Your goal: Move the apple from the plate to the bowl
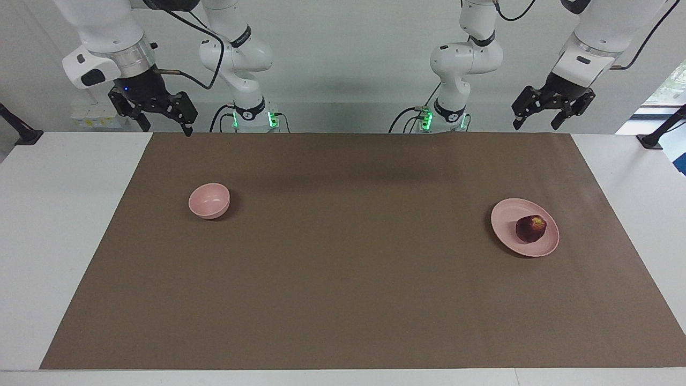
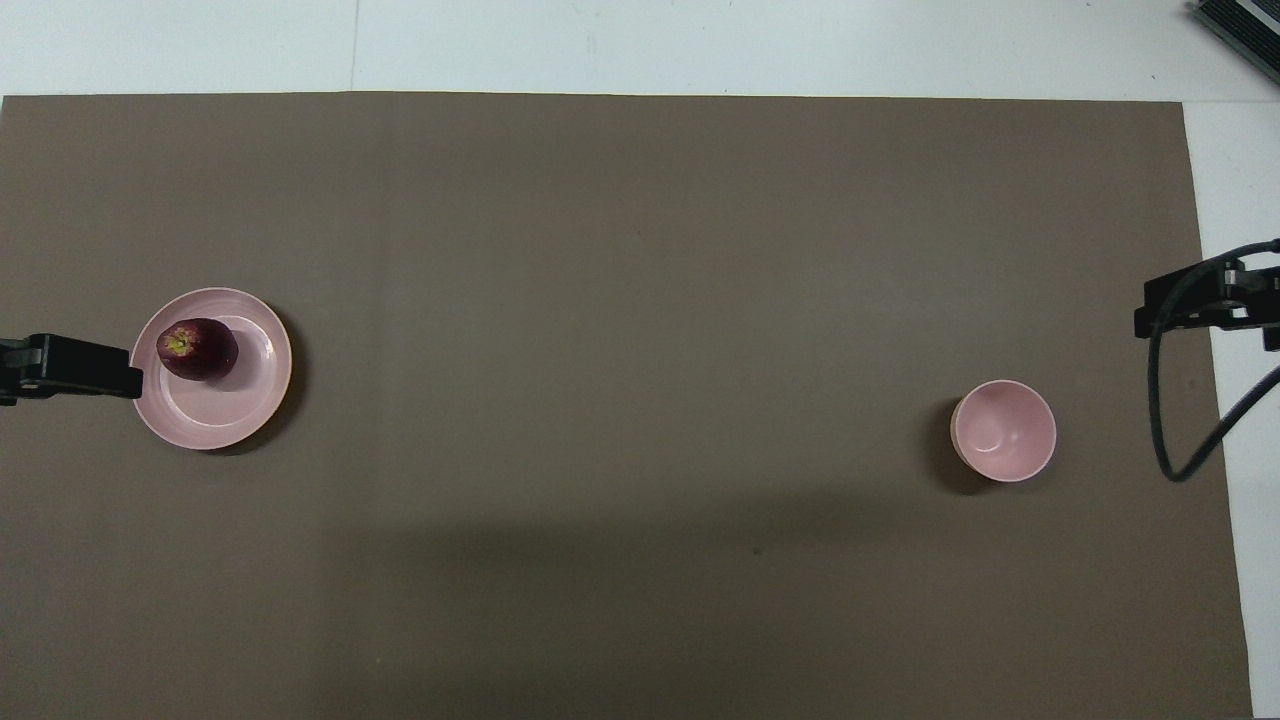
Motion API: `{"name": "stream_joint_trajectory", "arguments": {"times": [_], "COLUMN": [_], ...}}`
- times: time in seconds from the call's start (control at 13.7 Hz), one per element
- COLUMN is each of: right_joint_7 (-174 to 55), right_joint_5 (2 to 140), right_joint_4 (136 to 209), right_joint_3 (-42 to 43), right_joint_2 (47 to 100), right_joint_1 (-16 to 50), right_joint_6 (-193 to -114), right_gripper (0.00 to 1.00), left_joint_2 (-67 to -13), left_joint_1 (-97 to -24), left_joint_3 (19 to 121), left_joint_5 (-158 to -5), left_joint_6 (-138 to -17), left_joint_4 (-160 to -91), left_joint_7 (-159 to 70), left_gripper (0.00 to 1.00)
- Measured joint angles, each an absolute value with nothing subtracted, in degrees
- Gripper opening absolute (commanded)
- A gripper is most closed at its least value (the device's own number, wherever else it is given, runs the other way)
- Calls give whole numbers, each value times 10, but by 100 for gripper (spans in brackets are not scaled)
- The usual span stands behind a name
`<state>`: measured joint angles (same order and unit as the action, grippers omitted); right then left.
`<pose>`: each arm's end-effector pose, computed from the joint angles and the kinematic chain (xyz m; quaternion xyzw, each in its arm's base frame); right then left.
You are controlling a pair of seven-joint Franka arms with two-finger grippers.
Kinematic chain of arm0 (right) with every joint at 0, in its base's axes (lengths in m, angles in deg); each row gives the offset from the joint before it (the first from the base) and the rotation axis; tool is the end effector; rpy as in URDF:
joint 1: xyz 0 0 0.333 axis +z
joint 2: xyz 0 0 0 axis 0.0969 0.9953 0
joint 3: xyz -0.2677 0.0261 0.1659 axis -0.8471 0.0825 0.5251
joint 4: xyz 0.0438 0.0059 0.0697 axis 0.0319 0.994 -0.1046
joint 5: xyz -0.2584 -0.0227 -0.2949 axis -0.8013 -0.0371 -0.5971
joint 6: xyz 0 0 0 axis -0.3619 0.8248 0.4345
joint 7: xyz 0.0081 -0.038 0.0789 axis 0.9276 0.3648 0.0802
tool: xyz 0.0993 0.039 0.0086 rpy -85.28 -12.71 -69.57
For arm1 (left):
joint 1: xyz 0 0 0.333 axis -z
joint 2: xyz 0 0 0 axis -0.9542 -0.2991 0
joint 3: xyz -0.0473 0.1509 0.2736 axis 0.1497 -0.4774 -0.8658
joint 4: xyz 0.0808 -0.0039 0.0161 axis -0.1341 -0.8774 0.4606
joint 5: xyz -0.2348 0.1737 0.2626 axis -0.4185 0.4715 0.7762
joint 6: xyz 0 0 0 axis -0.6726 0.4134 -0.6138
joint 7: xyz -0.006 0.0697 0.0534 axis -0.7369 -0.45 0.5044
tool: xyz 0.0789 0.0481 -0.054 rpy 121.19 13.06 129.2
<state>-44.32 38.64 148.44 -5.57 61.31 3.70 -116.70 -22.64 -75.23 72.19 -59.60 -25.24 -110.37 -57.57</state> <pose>0.5526 -0.0074 0.6647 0.9974 -0.0671 -0.0199 0.0146 0.5057 -0.0322 0.6532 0.9997 -0.0035 -0.0069 0.0229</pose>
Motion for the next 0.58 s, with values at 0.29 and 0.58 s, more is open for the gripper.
{"name": "stream_joint_trajectory", "arguments": {"times": [0.29, 0.58], "right_joint_7": [-443, -443], "right_joint_5": [387, 388], "right_joint_4": [1484, 1484], "right_joint_3": [-56, -56], "right_joint_2": [613, 613], "right_joint_1": [37, 37], "right_joint_6": [-1167, -1167], "right_gripper": [100, 100], "left_joint_2": [-226, -225], "left_joint_1": [-753, -752], "left_joint_3": [722, 726], "left_joint_5": [-596, -596], "left_joint_6": [-246, -226], "left_joint_4": [-1104, -1104], "left_joint_7": [-576, -576], "left_gripper": [100, 100]}}
